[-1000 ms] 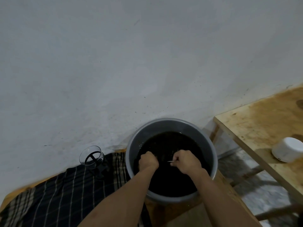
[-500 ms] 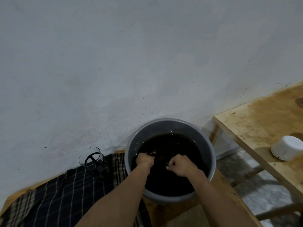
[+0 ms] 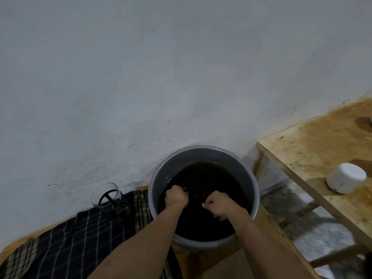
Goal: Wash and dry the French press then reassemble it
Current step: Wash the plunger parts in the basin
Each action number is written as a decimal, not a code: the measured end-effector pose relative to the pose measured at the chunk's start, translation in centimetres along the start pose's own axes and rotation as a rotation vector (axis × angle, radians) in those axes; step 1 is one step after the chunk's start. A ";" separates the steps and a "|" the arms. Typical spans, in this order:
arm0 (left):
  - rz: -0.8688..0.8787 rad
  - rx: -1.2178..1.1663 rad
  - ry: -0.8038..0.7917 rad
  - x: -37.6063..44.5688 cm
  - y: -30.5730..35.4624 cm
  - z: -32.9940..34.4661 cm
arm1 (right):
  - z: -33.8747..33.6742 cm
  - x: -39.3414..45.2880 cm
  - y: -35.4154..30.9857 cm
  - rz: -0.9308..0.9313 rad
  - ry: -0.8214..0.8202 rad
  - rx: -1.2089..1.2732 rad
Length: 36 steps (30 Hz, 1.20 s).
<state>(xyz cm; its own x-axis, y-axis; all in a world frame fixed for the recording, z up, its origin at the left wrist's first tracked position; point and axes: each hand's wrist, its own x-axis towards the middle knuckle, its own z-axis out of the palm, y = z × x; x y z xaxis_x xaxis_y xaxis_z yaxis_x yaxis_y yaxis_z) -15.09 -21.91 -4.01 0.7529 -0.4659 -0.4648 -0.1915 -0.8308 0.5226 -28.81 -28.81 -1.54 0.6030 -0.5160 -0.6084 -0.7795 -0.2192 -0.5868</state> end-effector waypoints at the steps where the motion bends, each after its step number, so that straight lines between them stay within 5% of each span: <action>1: -0.004 0.026 0.013 0.0 -0.1 -0.3 | 0.0 0.1 0.0 -0.041 0.095 -0.057; 4: -0.027 0.108 0.003 0.0 0.0 -0.6 | 0.1 0.1 0.1 -0.129 0.282 -0.172; 11: -0.022 -0.024 -0.090 0.5 0.0 -0.1 | -0.1 0.2 -0.3 0.028 -0.111 0.088; 15: 0.024 0.226 -0.010 0.3 0.2 -0.8 | 0.2 0.4 -0.1 -0.100 0.079 -0.149; 18: 0.030 0.140 -0.069 0.5 0.4 -0.4 | 0.5 0.6 -0.2 -0.159 0.233 -0.236; 21: 0.012 -0.043 -0.109 0.5 0.3 -0.1 | 0.2 1.3 0.1 -0.116 0.155 -0.103; 25: -0.003 0.109 -0.121 0.6 -0.1 -0.6 | 0.3 1.5 -0.1 -0.093 0.050 0.149; 30: 0.017 0.262 -0.114 0.4 0.7 -1.9 | 0.5 1.4 0.1 -0.191 0.242 -0.071; 36: -0.042 0.032 -0.136 0.0 0.1 -1.3 | 0.4 1.0 -0.1 -0.165 0.224 -0.187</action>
<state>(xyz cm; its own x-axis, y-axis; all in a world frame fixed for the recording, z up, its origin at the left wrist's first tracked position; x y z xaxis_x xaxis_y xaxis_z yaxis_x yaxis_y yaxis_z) -14.32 -21.62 -2.98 0.6686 -0.4655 -0.5799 -0.1826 -0.8587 0.4788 -28.08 -29.00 -2.34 0.6875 -0.6259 -0.3683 -0.7047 -0.4525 -0.5464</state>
